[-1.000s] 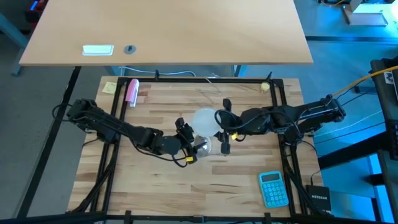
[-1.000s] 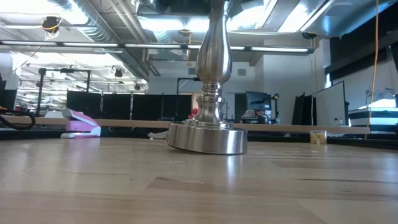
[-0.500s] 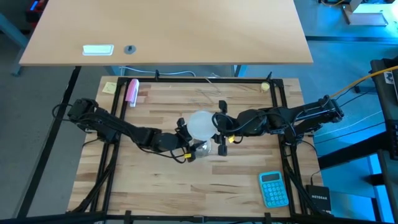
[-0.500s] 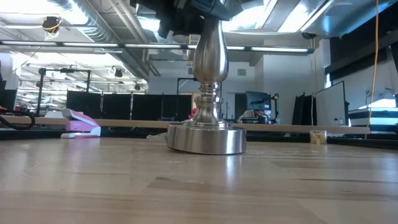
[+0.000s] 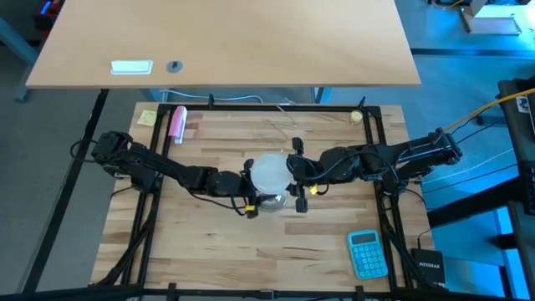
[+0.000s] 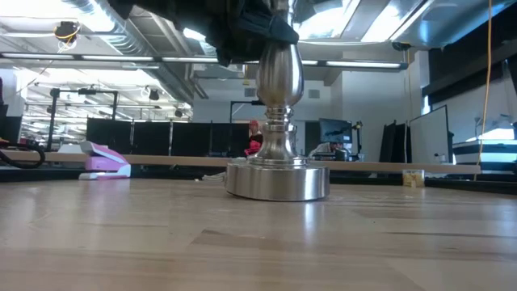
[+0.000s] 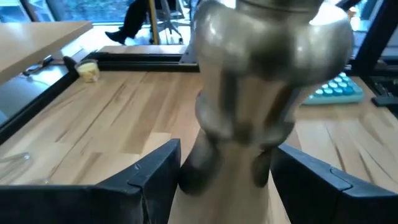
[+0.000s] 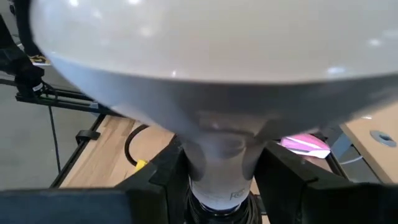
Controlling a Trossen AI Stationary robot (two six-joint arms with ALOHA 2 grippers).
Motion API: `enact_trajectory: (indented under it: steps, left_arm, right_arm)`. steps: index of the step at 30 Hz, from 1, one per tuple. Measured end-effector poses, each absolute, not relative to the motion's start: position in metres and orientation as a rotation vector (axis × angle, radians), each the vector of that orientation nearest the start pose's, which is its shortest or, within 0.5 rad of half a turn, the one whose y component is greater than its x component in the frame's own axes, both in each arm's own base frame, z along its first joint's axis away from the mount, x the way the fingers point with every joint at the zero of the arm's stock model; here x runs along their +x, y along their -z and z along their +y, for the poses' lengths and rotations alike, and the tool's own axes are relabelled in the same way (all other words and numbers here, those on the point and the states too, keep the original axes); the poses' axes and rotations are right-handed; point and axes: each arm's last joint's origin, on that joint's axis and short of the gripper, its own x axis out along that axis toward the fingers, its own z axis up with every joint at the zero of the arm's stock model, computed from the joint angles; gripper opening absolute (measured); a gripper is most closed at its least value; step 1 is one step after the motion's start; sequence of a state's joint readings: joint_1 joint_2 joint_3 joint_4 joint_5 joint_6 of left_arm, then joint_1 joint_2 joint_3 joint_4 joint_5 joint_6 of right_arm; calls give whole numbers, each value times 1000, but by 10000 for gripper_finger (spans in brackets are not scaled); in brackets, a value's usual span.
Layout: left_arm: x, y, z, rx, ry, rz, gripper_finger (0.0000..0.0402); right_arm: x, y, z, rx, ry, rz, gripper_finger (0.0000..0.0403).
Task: Screw lightbulb
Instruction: Insert the light bulb into the lamp
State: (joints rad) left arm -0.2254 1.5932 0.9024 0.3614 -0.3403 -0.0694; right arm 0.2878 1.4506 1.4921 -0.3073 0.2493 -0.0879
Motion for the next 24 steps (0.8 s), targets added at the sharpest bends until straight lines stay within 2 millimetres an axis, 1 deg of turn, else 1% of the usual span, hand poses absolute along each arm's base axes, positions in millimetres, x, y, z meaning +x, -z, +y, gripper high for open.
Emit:
enact_trajectory:
  steps: [3,8,15,20,24]
  left_arm:
    - [338,-229,-67,29,-81,285,211]
    - [339,-231,-66,45,-64,261,142]
    - [337,-234,-66,35,-93,259,141]
    - [332,-237,-71,38,-92,281,141]
    - [331,-237,-76,53,-77,281,141]
  right_arm:
    - [312,-411,85,-158,-54,254,156]
    - [312,-411,85,-173,-62,252,156]
    - [311,-413,85,-171,-58,241,156]
    - [310,-414,85,-168,-72,238,156]
    - [306,-422,84,-160,-93,215,156]
